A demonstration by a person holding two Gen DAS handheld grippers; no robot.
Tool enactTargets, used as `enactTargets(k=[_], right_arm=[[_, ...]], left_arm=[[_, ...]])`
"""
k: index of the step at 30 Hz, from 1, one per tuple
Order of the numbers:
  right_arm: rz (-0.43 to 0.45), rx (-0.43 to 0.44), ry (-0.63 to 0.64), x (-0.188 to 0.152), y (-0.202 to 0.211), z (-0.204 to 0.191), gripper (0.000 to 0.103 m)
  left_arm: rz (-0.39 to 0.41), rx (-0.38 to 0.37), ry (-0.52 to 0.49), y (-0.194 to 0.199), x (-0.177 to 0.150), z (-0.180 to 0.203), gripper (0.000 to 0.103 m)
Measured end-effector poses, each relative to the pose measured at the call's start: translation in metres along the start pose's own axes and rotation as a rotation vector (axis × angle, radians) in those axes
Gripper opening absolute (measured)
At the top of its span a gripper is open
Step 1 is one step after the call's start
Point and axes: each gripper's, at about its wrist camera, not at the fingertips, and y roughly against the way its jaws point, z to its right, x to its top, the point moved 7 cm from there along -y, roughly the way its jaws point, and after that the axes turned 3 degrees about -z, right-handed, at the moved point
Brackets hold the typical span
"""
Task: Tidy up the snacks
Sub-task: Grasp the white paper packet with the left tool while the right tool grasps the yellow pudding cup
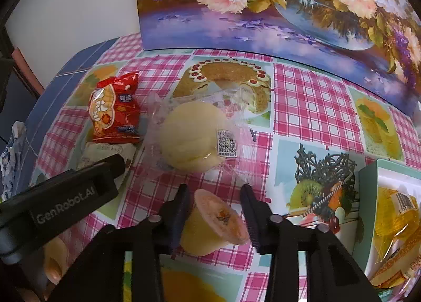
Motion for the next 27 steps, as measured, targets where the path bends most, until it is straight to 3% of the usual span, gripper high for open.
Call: enactTargets(k=[7, 12, 21, 27], right_arm=[[-0.009, 0.021, -0.005, 0.0, 0.002, 0.001, 0.031], [-0.002, 0.034, -0.013, 0.001, 0.009, 0.003, 0.018], [-0.007, 0.114, -0.054, 0.0, 0.018, 0.01, 0.009], [-0.03, 0.168, -0.112, -0.003, 0.022, 0.019, 0.009]], left_arm=[[0.008, -0.002, -0.016, 0.002, 0.0, 0.004, 0.064], [0.012, 0.0, -0.028, 0.004, -0.001, 0.006, 0.063], [0.034, 0.015, -0.04, 0.022, 0.0, 0.008, 0.062], [0.027, 0.006, -0.033, 0.029, -0.002, 0.009, 0.062]])
